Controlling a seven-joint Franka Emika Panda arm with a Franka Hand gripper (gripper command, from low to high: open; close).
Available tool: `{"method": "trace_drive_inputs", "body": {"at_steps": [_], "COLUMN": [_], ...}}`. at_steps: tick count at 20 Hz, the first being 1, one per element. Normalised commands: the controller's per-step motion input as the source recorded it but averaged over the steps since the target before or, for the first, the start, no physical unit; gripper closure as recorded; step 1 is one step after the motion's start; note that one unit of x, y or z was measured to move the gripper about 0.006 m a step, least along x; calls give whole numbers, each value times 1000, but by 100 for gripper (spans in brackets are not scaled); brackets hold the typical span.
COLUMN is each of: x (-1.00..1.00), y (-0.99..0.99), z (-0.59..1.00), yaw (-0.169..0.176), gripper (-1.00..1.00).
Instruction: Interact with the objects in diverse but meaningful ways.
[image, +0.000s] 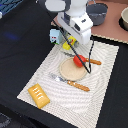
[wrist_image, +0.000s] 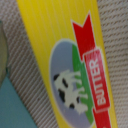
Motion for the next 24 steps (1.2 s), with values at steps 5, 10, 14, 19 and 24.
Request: {"method": "trace_drive_inputs", "body": {"at_steps": [5,10,14,19,24], "x": [-2,0,504,1000,1000], "y": [22,56,73,180,142], "z": [-527,-149,95,334,299], "yaw": [27,37,14,6,0], "gripper": [100,100,100,100,100]}}
